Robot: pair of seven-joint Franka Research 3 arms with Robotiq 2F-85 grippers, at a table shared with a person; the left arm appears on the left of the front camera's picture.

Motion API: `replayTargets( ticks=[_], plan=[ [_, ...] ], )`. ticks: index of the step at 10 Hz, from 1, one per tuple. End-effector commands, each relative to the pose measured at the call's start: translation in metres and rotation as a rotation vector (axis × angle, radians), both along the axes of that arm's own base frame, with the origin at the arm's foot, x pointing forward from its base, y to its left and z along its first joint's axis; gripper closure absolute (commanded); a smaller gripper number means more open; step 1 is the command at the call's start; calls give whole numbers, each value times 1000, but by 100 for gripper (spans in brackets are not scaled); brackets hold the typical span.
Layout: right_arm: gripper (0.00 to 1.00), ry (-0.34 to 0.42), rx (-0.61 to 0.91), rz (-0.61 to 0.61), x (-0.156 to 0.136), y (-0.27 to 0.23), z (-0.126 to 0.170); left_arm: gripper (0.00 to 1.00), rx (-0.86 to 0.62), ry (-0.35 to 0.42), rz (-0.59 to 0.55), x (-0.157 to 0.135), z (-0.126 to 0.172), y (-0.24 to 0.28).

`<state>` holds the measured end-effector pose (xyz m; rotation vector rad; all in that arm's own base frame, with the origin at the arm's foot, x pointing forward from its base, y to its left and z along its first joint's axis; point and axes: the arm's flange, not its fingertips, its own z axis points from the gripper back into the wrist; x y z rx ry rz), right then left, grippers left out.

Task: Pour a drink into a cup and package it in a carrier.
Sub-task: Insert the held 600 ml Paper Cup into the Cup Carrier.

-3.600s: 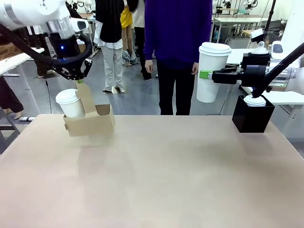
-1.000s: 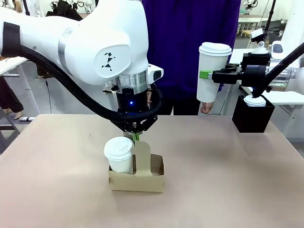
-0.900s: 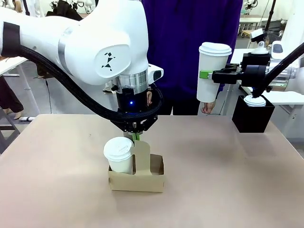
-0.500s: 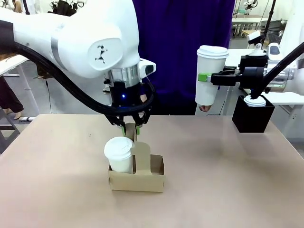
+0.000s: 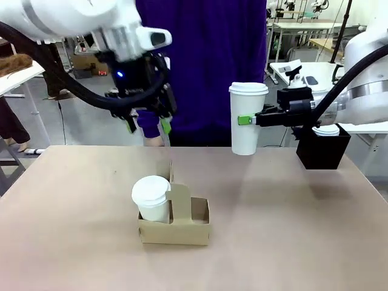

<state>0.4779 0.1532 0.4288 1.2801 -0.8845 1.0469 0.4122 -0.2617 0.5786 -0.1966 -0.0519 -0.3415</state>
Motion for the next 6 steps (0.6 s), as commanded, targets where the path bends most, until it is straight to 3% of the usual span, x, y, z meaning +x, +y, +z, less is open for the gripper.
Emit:
replayTargets(
  ticks=[1, 3, 5, 6],
  plan=[
    [20, -77, 27, 88, -6, 18, -11, 0, -86, 44, -239, 16, 2, 49],
    [20, -151, 66, 136, -18, 40, -25, 0, -179, 23, -414, 32, -1, 97],
    [20, -228, 94, 206, -25, 57, -40, 0, -302, -55, -549, 40, -18, 125],
    [20, -230, 98, 205, -26, 62, -47, 0, -332, -96, -588, 43, -27, 132]
  ],
)
